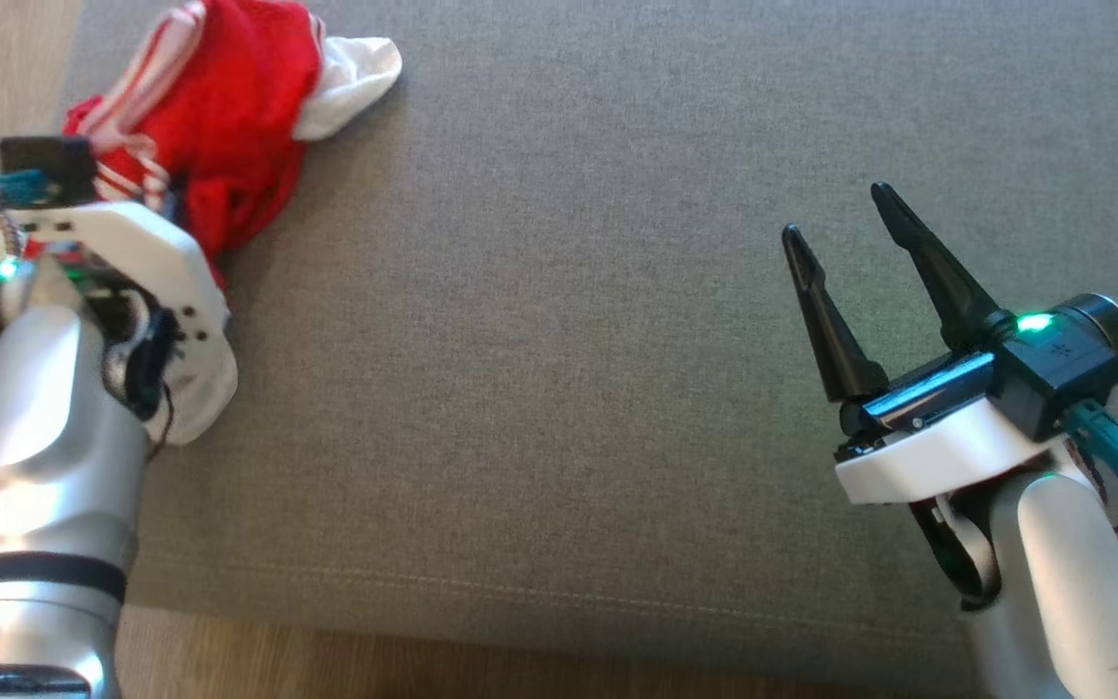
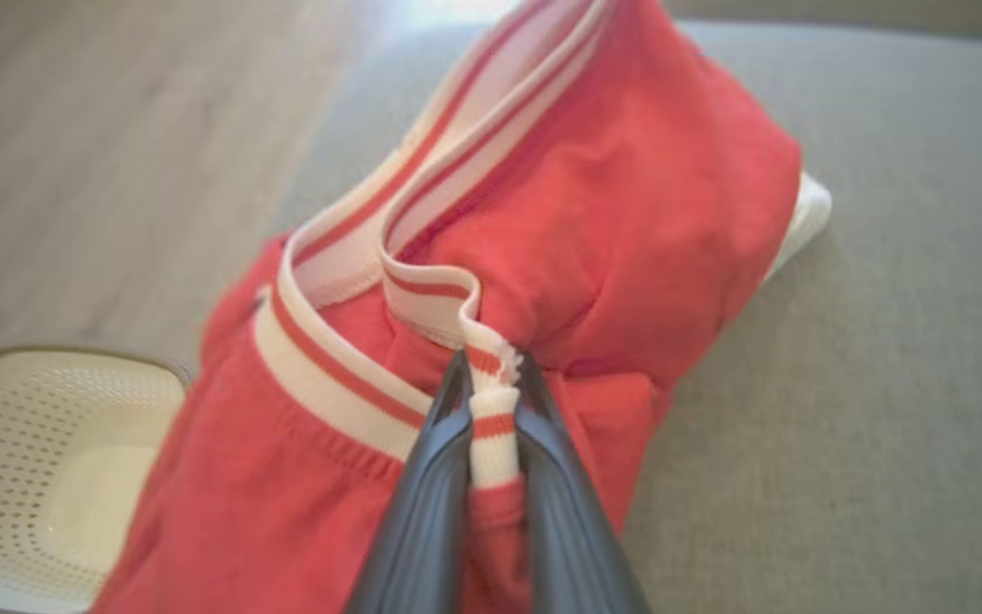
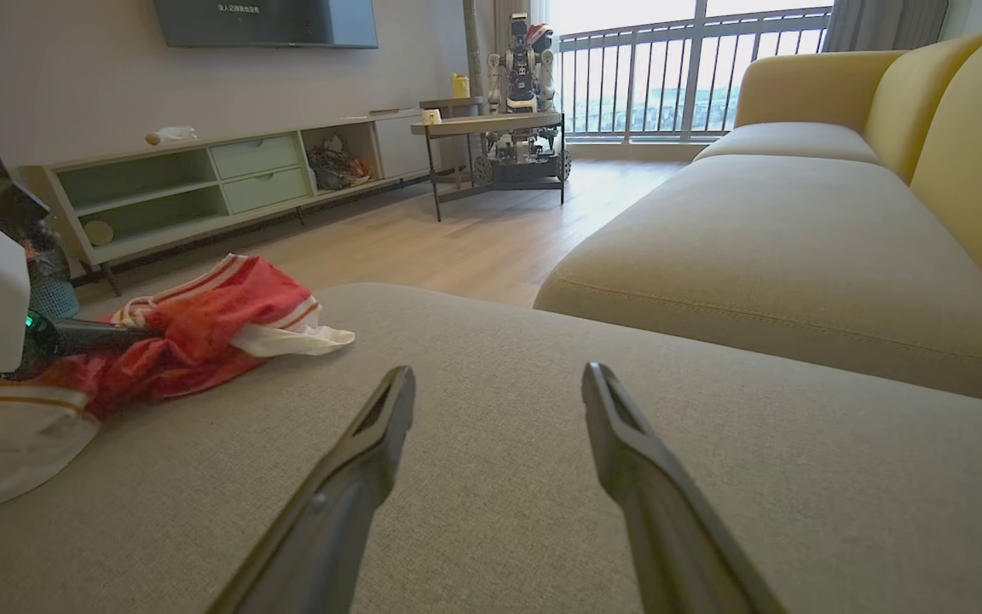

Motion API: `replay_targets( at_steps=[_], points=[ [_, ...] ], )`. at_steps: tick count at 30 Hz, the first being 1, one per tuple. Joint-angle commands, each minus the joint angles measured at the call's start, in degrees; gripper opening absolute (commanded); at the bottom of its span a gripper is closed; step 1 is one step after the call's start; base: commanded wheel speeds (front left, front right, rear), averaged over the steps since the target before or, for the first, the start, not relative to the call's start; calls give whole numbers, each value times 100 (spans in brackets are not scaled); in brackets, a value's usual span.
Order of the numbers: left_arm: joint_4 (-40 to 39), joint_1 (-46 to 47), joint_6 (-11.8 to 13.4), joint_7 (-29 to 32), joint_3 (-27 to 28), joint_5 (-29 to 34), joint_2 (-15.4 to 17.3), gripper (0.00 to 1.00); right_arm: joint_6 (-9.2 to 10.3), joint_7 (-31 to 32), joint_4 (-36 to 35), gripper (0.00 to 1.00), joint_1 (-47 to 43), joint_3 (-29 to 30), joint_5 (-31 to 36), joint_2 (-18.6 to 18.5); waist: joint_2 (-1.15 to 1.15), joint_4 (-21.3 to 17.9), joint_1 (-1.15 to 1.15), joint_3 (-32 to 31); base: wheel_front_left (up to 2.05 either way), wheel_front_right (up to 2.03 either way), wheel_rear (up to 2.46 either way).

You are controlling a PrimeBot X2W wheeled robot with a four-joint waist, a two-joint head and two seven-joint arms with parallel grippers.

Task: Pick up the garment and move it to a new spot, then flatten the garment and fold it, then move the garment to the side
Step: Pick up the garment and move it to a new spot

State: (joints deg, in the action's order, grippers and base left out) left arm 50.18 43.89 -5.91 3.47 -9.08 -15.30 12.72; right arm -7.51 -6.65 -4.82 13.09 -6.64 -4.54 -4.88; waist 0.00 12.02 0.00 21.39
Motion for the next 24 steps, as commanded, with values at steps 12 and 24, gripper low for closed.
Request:
replay_targets(
  at_steps=[12,24],
  points=[
    [-1661,380,141,-1065,648,-466,371,0,2,-297,262,100,8,-63,-193,159,0,5,0,-881,0,0,0],
    [-4296,-345,329,68,270,-679,36,0,2,-565,541,100,50,78,-459,199,0,-677,0,-1303,0,0,0]
  ],
)
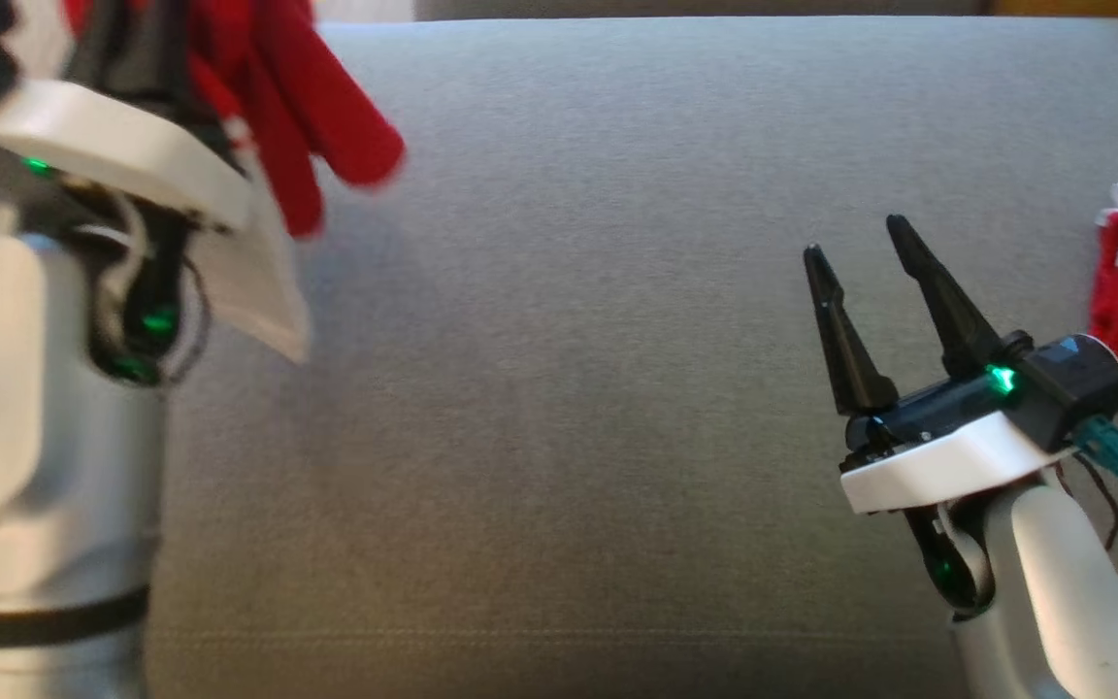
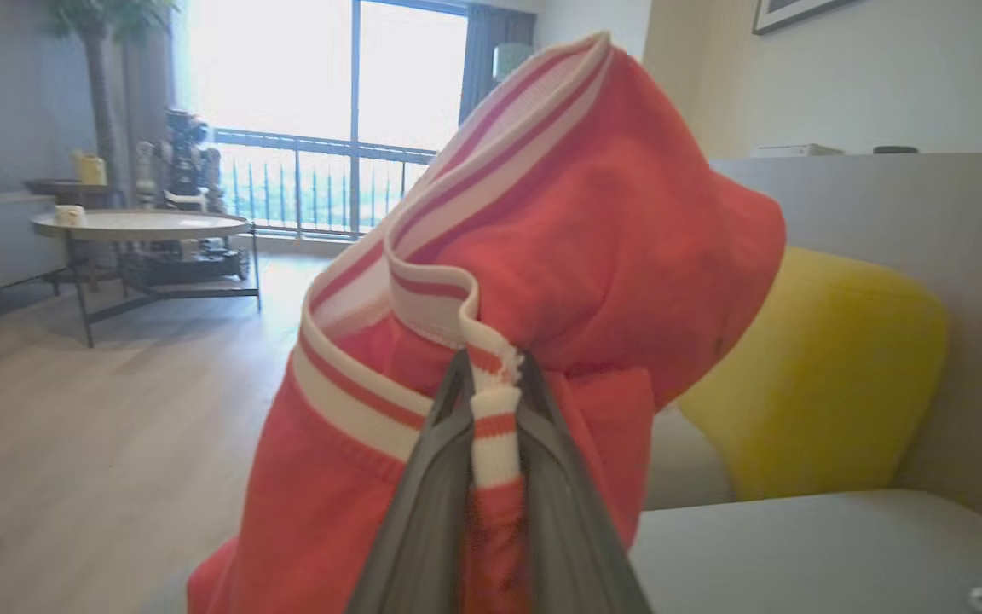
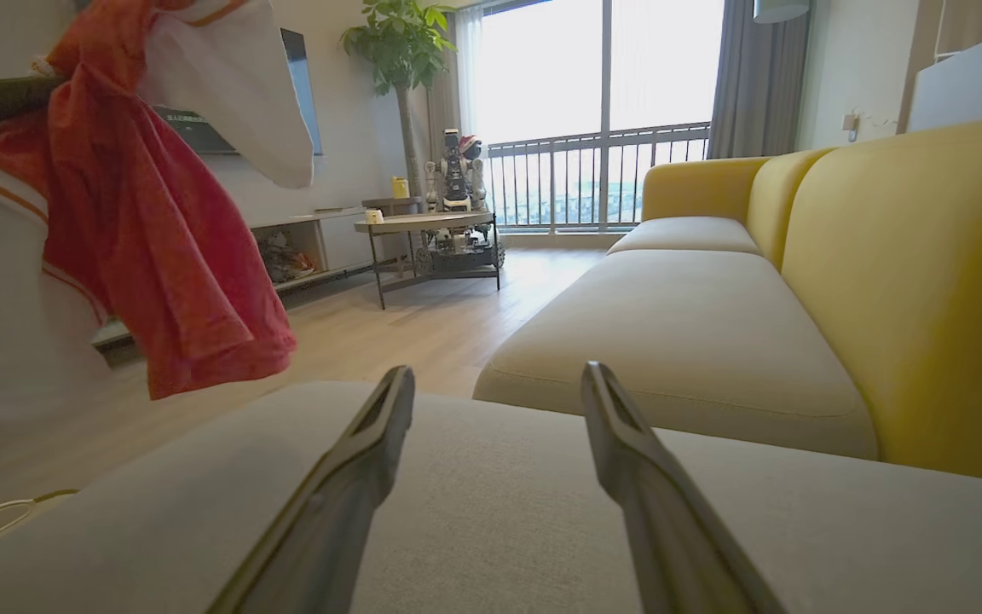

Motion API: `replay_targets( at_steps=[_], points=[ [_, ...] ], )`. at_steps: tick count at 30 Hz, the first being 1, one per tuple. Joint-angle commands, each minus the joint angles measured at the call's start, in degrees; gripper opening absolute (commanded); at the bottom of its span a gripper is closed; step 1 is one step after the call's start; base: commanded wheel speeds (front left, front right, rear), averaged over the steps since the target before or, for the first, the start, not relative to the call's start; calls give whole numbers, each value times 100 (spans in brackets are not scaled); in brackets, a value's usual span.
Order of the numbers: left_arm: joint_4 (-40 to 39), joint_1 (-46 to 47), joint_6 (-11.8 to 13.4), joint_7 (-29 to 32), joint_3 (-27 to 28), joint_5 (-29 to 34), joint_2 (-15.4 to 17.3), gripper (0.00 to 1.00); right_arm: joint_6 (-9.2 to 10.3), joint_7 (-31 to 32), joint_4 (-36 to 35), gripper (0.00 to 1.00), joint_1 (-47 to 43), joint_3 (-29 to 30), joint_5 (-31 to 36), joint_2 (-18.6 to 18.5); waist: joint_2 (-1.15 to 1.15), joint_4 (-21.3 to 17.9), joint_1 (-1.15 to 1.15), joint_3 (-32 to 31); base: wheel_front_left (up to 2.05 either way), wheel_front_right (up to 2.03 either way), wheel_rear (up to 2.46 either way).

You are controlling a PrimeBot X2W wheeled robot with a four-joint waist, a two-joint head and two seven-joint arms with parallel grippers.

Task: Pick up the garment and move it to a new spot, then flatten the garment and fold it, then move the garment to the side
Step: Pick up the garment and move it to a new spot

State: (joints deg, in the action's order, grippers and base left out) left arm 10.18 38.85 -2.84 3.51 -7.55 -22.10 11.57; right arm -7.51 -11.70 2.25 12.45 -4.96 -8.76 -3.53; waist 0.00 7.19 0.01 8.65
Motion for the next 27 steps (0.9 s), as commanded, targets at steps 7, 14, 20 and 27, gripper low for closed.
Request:
replay_targets(
  at_steps=[7,14,20,27],
  points=[
    [-775,-324,174,606,-230,-642,-586,0,2,-129,-220,100,241,-18,-123,64,0,-817,-1,173,0,0,0],
    [-433,-438,425,377,-664,-1071,-838,0,2,-197,-242,100,383,-163,-238,65,0,-1429,-1,362,0,0,0],
    [276,-321,871,-258,-1642,-1663,-867,0,2,-241,-342,100,518,-257,-317,65,0,-1964,-1,517,0,0,0],
    [1137,3,1155,-911,-3044,-2499,-869,100,2,-290,-401,100,544,-277,-429,65,0,-2219,-1,612,0,0,0]
  ],
)
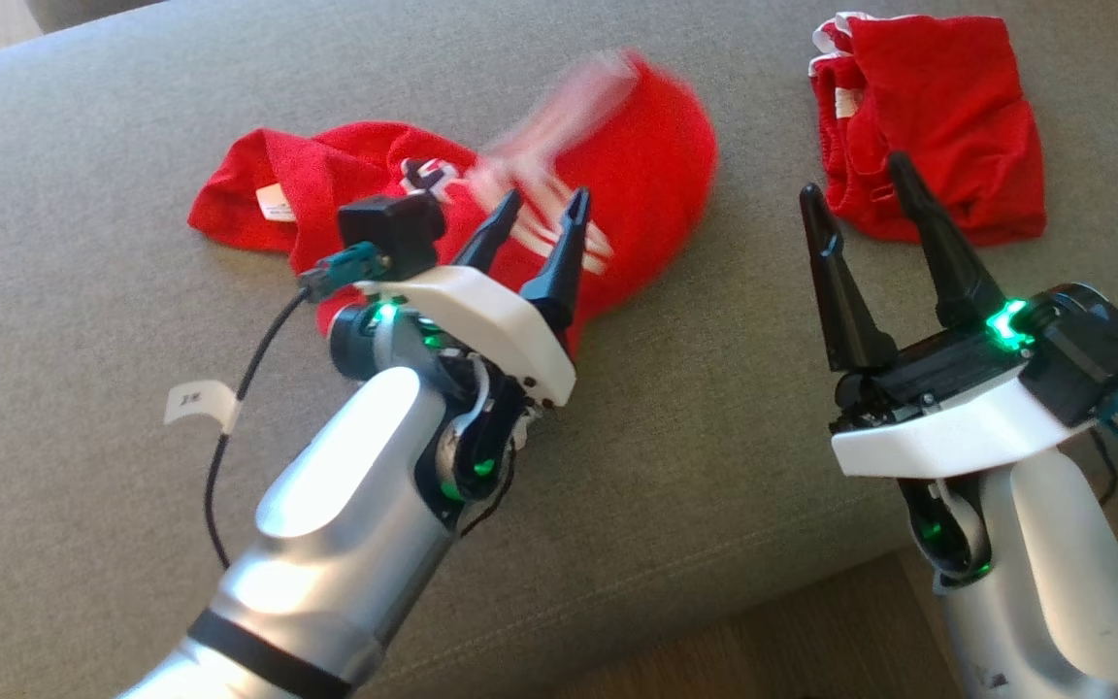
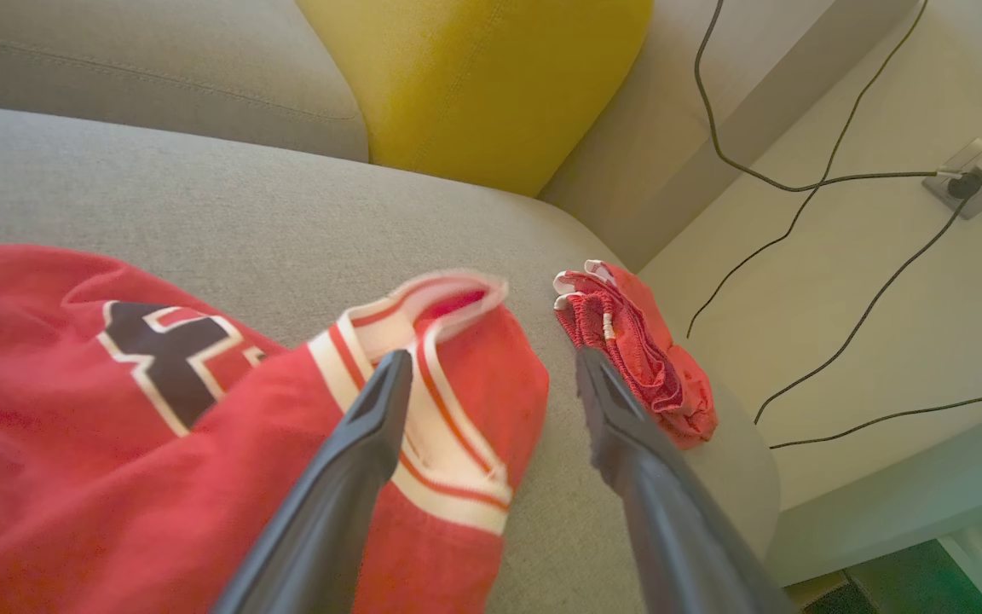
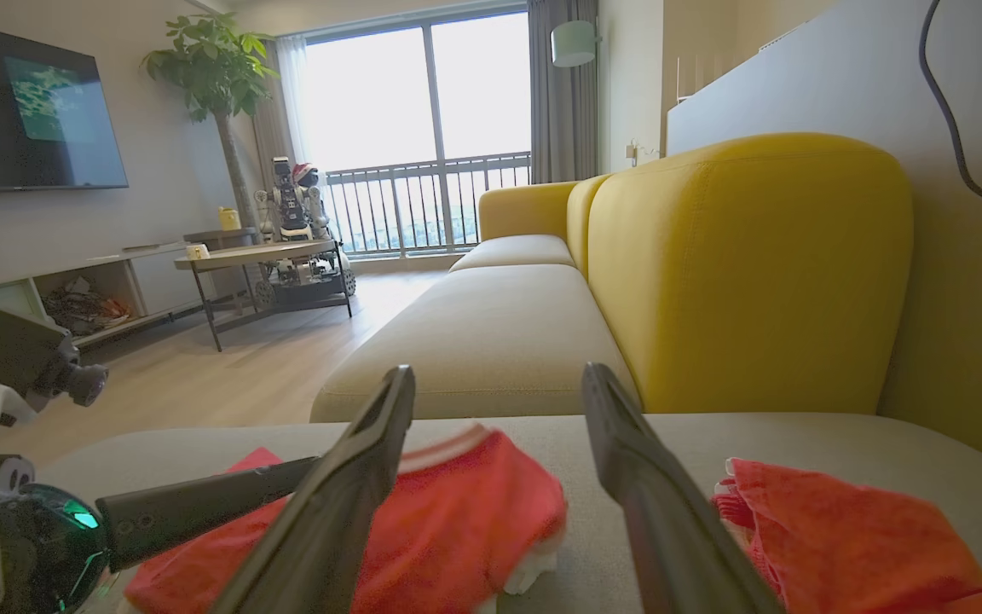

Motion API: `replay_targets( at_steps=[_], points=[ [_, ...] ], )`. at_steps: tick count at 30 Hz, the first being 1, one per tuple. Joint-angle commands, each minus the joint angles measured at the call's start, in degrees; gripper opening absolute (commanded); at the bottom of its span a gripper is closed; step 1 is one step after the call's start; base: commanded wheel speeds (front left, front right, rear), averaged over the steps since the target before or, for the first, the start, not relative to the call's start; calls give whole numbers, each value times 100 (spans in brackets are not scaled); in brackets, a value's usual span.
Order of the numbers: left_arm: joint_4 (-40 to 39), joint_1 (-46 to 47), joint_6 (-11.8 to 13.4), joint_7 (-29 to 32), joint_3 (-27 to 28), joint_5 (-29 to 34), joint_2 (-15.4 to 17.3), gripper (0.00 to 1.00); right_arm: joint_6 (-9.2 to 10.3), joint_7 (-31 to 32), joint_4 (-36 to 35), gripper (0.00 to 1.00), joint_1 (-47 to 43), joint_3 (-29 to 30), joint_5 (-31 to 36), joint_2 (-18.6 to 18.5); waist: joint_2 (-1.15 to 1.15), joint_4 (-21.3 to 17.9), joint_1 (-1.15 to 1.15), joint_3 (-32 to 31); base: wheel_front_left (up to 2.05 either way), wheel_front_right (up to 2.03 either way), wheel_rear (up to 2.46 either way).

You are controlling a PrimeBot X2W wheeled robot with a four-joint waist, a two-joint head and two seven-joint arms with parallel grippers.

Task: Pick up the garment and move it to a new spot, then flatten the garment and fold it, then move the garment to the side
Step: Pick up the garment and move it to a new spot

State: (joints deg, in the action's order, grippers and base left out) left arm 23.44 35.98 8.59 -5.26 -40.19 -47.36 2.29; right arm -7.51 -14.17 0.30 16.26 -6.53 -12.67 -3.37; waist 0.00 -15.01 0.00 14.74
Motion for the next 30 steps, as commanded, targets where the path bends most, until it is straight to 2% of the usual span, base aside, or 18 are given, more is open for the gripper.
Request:
replay_targets(
  at_steps=[1,5,8,14,17,21,24,30],
  points=[
    [-146,340,23,-115,115,-50,60,100,2,-48,-200,100,152,-93,-38,49,0,24,0,-3,0,0,0],
    [5,558,44,-492,-78,-142,60,100,2,-60,-155,100,106,-34,-36,49,0,225,0,-91,0,0,0],
    [46,705,57,-742,-13,42,127,100,2,-64,-103,100,67,-20,2,49,0,448,0,-219,0,0,0],
    [-303,556,305,-962,335,827,883,100,2,-36,102,100,-122,11,102,49,0,964,0,-571,0,0,0],
    [-706,113,437,-970,566,1280,1304,100,2,-13,248,100,-287,67,164,49,0,1191,0,-755,0,0,0],
    [-1339,-786,517,-972,925,1727,1664,100,2,-11,417,100,-516,142,177,49,0,1414,0,-932,0,0,0],
    [-1762,-1520,555,-973,1232,2010,1737,100,2,-16,546,100,-688,171,179,49,0,1535,0,-1037,0,0,0],
    [-2228,-2592,480,-973,1733,2430,1543,100,2,-27,678,100,-929,187,134,49,0,1651,0,-1195,0,0,0]
  ],
)
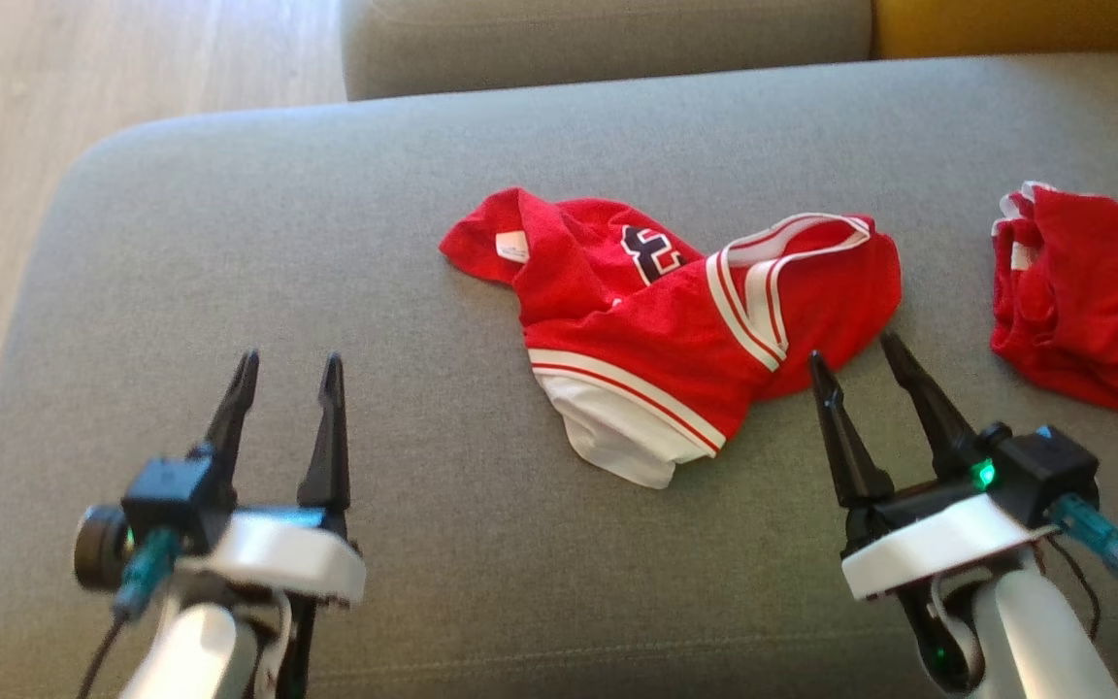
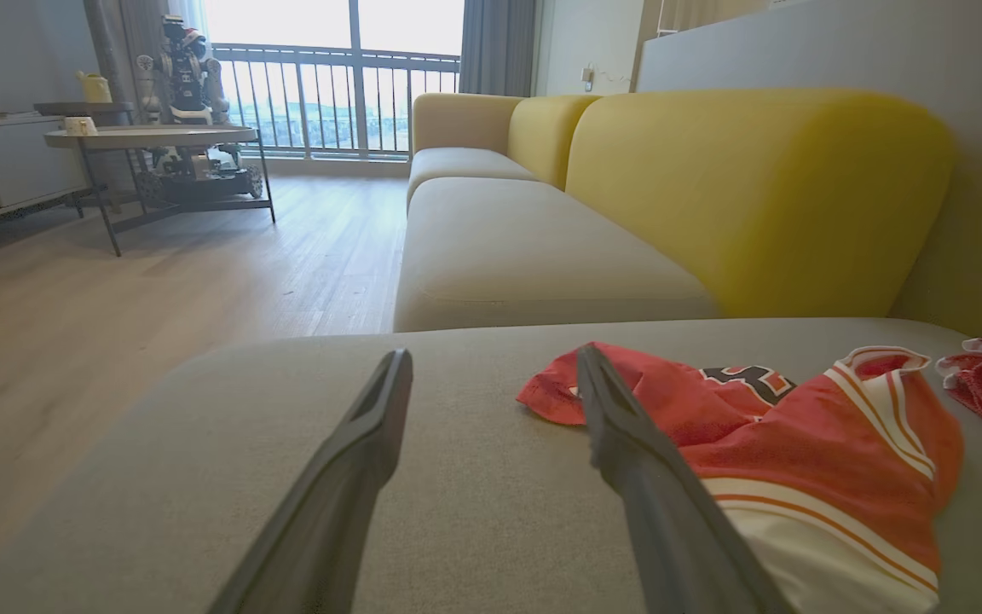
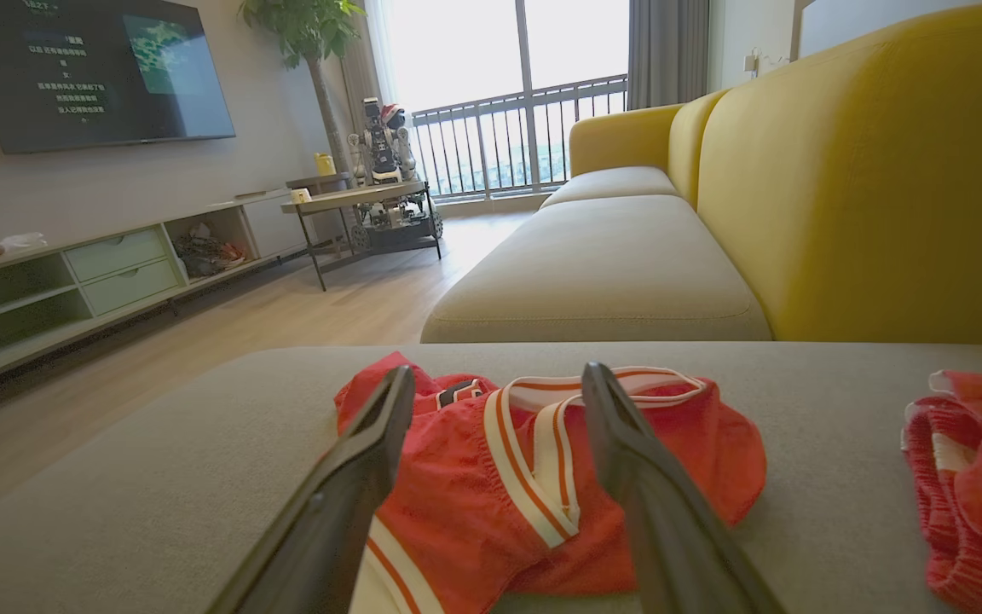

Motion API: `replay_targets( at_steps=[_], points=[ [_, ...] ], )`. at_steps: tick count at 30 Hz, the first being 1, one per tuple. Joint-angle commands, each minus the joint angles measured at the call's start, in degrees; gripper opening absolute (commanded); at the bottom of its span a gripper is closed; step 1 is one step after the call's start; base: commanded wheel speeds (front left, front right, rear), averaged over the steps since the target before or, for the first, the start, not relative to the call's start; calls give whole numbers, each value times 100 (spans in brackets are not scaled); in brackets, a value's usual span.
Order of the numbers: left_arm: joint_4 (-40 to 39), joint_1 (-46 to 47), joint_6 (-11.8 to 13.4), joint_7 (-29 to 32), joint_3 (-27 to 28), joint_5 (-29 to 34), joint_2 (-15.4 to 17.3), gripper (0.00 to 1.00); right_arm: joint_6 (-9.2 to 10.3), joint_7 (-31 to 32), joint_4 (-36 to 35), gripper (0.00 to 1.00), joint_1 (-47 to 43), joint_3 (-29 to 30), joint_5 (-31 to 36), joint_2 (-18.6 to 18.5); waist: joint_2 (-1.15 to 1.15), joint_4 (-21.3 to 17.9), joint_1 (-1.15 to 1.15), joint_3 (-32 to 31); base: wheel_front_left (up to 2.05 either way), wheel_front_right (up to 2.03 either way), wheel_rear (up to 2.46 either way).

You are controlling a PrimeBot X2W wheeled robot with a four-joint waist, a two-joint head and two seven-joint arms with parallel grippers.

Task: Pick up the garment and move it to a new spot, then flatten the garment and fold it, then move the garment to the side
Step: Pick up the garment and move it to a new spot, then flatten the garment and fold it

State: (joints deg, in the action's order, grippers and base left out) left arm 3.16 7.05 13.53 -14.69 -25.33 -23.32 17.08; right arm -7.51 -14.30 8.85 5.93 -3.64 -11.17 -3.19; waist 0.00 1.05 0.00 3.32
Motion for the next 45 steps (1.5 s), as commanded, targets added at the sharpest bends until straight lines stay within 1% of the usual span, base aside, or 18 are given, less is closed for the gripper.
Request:
replay_targets(
  at_steps=[1,4,7,13,17,23,28,33,36,39,40,41,44,45],
  points=[
    [-253,142,-47,-30,335,115,-1,100,2,-14,-151,100,71,-104,-23,31,0,51,0,-81,0,0,0],
    [-376,-228,-145,-30,625,297,-268,100,2,21,-65,100,20,-123,-16,31,0,51,0,-125,0,0,0],
    [-439,-416,-320,-30,888,484,-504,100,2,41,-9,100,22,-130,-24,31,0,46,0,-138,0,0,0],
    [-390,-505,-689,-30,1263,819,-825,100,2,93,120,100,16,-151,-156,31,0,76,0,-144,0,0,0],
    [-346,-523,-901,-30,1461,971,-985,100,2,303,376,100,46,-187,-375,31,0,127,0,-98,0,0,0],
    [-237,-476,-1148,-30,1570,1153,-1180,100,2,661,1014,100,268,-438,-1085,31,0,339,0,66,0,0,0],
    [-145,-397,-1281,-30,1588,1249,-1297,100,2,859,1831,100,602,-496,-1927,31,0,583,0,208,0,0,0],
    [-94,-343,-1351,-30,1625,1300,-1362,100,2,719,2590,100,1017,-664,-2383,31,0,789,0,327,0,0,0],
    [-65,-313,-1381,-30,1624,1324,-1386,100,2,669,3027,100,1223,-779,-2766,31,0,900,0,370,0,0,0],
    [-37,-284,-1398,-30,1619,1339,-1400,100,2,567,3332,100,1418,-1005,-3075,31,0,983,0,391,0,0,0],
    [-32,-282,-1397,-30,1625,1343,-1403,100,2,516,3377,49,1477,-1115,-3158,31,0,998,0,388,0,0,0],
    [-29,-283,-1397,-30,1631,1345,-1406,100,2,446,3403,1,1535,-1218,-3211,31,0,1007,0,385,0,0,0],
    [-8,-304,-1394,-30,1664,1350,-1412,100,2,197,3357,0,1696,-1510,-3152,31,0,1000,0,334,0,0,0],
    [-8,-304,-1394,-30,1664,1350,-1412,100,2,197,3357,0,1696,-1510,-3152,31,0,1000,0,334,0,0,0]
  ],
)
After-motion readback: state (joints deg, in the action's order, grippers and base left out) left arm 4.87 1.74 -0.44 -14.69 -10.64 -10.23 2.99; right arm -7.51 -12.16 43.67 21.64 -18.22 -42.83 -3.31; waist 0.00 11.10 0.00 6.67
